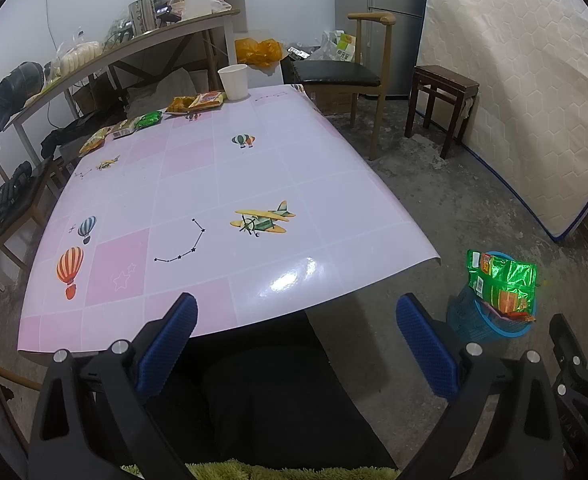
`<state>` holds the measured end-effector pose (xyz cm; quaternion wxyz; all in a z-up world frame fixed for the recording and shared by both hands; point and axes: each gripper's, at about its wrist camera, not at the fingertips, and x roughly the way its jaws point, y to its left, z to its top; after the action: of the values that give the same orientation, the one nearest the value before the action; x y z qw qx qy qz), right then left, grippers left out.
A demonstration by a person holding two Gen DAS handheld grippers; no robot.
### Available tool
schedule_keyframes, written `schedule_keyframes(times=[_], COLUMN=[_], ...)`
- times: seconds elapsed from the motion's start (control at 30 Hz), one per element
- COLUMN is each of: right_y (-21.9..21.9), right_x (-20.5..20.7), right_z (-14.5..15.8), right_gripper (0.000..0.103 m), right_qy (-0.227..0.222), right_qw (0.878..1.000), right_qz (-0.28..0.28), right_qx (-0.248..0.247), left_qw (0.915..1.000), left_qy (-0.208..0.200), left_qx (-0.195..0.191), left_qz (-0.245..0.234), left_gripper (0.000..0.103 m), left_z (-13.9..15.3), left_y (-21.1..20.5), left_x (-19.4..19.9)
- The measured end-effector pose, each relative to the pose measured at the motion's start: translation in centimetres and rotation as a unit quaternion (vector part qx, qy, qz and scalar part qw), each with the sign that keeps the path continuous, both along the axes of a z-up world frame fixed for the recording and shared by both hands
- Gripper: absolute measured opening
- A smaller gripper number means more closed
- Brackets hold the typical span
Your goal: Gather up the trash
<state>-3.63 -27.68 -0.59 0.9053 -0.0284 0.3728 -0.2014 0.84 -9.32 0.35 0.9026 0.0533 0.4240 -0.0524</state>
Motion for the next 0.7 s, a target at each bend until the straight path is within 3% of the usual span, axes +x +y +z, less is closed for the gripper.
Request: schedule_keyframes(times=[0.7], right_y=[1.8], right_x=[0.3], right_z=[0.1], right_gripper=[0.095], right_qy=[0.001], right_qw=[1.0], right_qz=[-0.003], right_qx=[0.006], left_qw=[1.0], left_qy=[0.005], left_qx=[-0.001], left_qz=[0.004], left_gripper=[0.097], left_z=[-0.2], left_y=[-0.1], left_x=[-0.1])
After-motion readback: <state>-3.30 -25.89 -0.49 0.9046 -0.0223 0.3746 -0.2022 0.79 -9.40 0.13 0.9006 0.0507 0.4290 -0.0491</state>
